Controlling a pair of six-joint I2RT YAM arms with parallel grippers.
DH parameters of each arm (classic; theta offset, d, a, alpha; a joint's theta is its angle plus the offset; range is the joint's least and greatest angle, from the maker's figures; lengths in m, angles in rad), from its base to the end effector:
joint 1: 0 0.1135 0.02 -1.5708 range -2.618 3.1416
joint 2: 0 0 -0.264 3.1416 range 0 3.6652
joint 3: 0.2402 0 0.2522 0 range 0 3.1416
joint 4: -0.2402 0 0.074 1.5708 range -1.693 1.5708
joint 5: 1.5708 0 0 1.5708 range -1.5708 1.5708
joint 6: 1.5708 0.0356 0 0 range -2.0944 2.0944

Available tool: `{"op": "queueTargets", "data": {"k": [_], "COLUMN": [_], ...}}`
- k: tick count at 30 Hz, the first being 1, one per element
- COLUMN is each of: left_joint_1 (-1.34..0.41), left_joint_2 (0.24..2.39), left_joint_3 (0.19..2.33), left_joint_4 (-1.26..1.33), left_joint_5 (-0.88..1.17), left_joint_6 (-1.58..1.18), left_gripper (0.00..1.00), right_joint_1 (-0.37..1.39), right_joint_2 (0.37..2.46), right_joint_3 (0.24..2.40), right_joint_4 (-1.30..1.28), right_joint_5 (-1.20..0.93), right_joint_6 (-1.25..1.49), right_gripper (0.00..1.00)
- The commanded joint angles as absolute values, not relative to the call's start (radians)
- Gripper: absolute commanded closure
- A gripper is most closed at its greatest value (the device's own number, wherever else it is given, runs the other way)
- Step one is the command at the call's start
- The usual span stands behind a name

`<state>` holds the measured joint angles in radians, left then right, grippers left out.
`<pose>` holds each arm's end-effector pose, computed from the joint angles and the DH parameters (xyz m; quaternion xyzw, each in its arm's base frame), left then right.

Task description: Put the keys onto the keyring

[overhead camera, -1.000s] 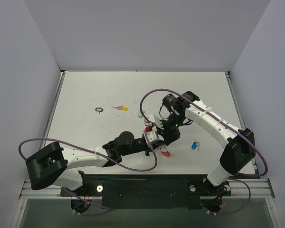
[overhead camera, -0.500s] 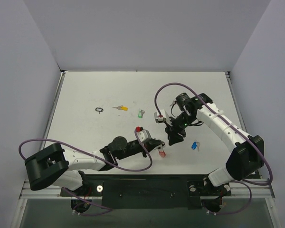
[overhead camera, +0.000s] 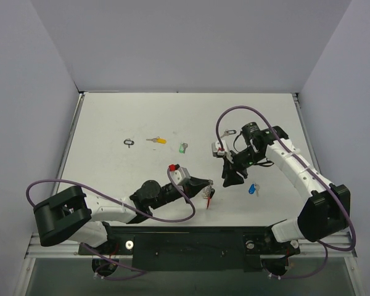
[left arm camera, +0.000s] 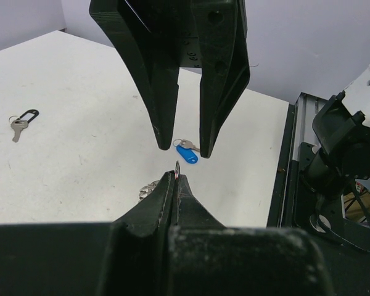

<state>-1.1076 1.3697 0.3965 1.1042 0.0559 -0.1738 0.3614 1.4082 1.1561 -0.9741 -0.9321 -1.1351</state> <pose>0.1159 -0.2364 0.2177 0.3154 0.5790 -0.4640 0.5915 0.2346 0.1192 0.2814 -0.6553 0.5926 0.3522 0.3089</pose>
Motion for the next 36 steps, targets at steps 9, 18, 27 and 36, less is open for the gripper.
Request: {"op": "queueTargets", "data": {"k": [9, 18, 27, 36], "left_joint_1": [-1.118, -1.118, -1.120, -1.118], "left_joint_2": [1.355, 1.332, 1.330, 1.336], "left_joint_3": [0.376, 0.351, 0.328, 0.328], "left_joint_4": [1.233, 1.239, 1.284, 1.315], "left_joint_5": [0.009, -0.052, -0.089, -0.109], "left_joint_6": [-0.202, -0.216, -0.222, -0.227], "left_gripper": [1.00, 1.00, 1.00, 1.00], "right_joint_1": [0.305, 0.282, 0.285, 0.304], "right_joint_2": [1.305, 1.270, 1.290, 1.284], "right_joint_3": [1.124, 1.101, 1.092, 1.155], "right_joint_4": [-0.943, -0.920, -0.904, -0.879], "right_joint_5": [-1.012, -1.043, -1.068, -0.977], "right_joint_6": [-1.108, -1.091, -1.088, -0.990], "right_gripper": [0.62, 0.57, 0.51, 0.51]}}
